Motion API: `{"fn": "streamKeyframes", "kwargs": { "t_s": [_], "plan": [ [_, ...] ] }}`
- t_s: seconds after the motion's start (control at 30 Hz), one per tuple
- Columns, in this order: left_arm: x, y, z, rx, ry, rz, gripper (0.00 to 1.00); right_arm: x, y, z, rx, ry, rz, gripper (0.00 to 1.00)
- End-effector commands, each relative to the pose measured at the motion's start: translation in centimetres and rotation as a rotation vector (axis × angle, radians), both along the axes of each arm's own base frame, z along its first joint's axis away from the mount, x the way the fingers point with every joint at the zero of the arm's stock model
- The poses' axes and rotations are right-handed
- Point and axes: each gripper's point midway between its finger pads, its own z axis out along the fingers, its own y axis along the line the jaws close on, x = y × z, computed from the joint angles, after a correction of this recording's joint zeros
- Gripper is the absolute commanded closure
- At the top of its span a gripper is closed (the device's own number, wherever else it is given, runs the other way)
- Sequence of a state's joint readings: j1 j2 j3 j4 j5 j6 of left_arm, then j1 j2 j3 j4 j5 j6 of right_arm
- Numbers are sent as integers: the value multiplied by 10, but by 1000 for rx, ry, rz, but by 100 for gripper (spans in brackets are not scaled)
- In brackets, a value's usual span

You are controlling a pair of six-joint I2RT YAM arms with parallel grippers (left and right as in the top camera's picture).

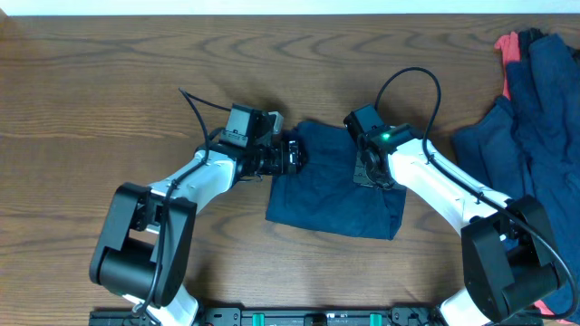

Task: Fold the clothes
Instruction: 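Lift the folded shorts by both top corners with both grippers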

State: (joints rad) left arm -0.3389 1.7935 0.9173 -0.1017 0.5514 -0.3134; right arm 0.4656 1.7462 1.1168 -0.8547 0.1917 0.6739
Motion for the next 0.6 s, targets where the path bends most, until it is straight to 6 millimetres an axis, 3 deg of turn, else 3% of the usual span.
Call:
{"fn": "streamKeyframes", "kwargs": {
  "t_s": [0.0,0.07,0.2,0.23,0.3,0.33,0.57],
  "plan": [
    [-21,-13,-17,-13,75,-57,2,0,-4,-2,-35,-8,-17,91],
    [-26,-19,-17,-12,74,-79,8,0,-4,-2,-34,-10,-17,90],
    [-35,-32,-17,-9,71,-121,33,0,-4,-2,-34,-9,-17,86],
    [-36,-33,-17,-6,62,-137,44,0,-4,-2,-34,-9,-17,85],
    [-36,-33,-17,0,44,-162,80,0,-4,-2,-35,-8,-17,83],
    [-35,-32,-17,3,43,-156,91,0,-5,-2,-34,-9,-18,82],
    [-23,2,-20,15,87,-60,94,6,-15,4,-32,-30,-51,79]
  ]
}}
